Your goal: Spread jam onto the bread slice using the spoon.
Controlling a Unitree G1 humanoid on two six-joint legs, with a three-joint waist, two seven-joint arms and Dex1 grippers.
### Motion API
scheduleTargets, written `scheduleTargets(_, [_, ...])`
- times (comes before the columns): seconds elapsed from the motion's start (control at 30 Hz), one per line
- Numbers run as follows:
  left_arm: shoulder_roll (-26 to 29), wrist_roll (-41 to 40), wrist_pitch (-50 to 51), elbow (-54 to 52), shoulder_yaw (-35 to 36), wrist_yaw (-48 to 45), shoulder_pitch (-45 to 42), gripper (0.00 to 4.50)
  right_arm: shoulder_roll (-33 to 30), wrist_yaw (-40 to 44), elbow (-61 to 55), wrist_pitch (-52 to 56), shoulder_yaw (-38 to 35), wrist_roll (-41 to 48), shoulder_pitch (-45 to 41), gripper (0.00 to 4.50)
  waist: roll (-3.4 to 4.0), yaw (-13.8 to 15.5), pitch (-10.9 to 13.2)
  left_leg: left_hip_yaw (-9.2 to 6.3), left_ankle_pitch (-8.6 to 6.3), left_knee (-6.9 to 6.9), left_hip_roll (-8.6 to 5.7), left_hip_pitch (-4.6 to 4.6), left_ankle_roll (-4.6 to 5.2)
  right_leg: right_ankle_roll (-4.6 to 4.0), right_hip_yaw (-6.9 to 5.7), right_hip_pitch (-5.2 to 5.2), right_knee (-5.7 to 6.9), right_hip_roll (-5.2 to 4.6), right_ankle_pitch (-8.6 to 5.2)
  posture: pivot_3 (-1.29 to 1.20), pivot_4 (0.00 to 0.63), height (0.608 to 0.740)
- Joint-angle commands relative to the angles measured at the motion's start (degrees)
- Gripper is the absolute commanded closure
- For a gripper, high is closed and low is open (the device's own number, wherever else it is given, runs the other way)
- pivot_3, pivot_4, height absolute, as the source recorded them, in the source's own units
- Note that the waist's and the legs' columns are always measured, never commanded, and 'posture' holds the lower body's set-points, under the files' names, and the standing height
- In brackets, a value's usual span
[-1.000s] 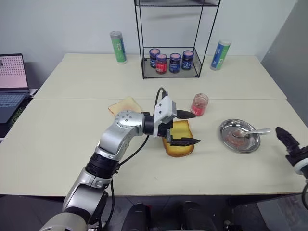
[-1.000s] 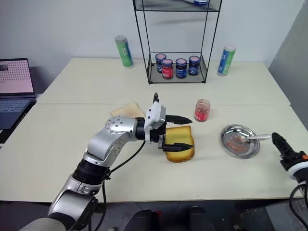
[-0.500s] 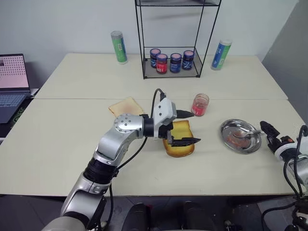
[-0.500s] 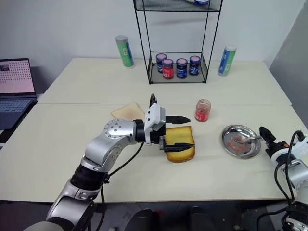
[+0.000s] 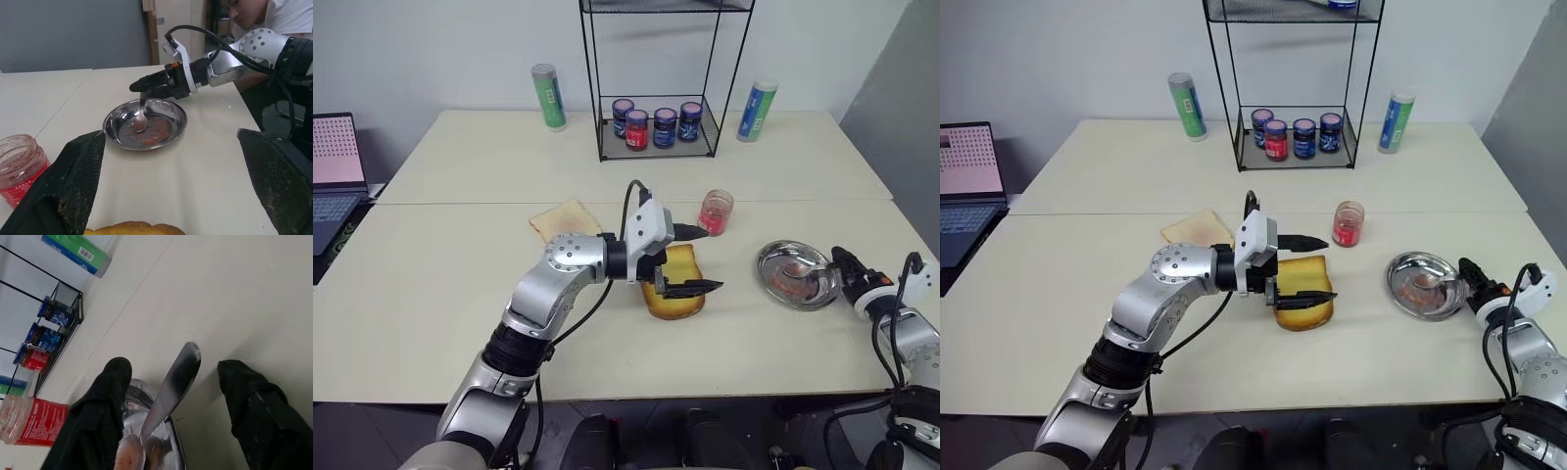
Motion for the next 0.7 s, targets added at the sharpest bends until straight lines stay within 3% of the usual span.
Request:
scheduleTargets(0.03, [0.6,-0.2,-0.1,-2.0,0.1,-0.2,-0.7,0.00,-0.2,1.4,-0.3,-0.7,-1.1,0.3,-0.7,2.56,0.00,0.0,0.0,0.00,0.00,0.00,0.00,0.00,0.00,0.00,0.00,0.00,0.00,0.00,0.00,0.00,0.150,0.740])
scheduleTargets(0.3, [0.8,-0.1,-0.3,-1.4,-0.2,-0.6,-1.1,0.00,-0.5,2.0,-0.1,-1.6,-2.2,0.1,-1.2,4.45,0.00,0.1,0.0,-0.01,0.00,0.00,-0.01,-0.01,0.00,0.01,-0.02,0.00,-0.02,-0.01,0.00,0.00,0.150,0.740])
scheduleTargets(0.47, [0.9,-0.1,-0.6,-1.1,-0.2,-0.9,-1.2,0.00,-0.3,1.6,-1.6,-1.9,-3.0,1.1,-1.6,4.48,0.00,0.2,0.0,-0.01,0.00,0.00,-0.03,-0.01,0.00,0.01,-0.02,0.02,-0.02,-0.03,-0.01,0.00,0.150,0.740])
scheduleTargets(0.7, [2.4,-1.3,0.6,-0.2,3.0,-0.7,-1.1,0.00,-1.3,0.3,-16.8,3.9,-0.5,6.0,-1.8,4.48,0.08,0.0,0.0,0.00,0.00,-0.02,-0.01,-0.02,0.00,0.04,0.00,-0.02,-0.02,-0.03,-0.03,0.00,0.150,0.740])
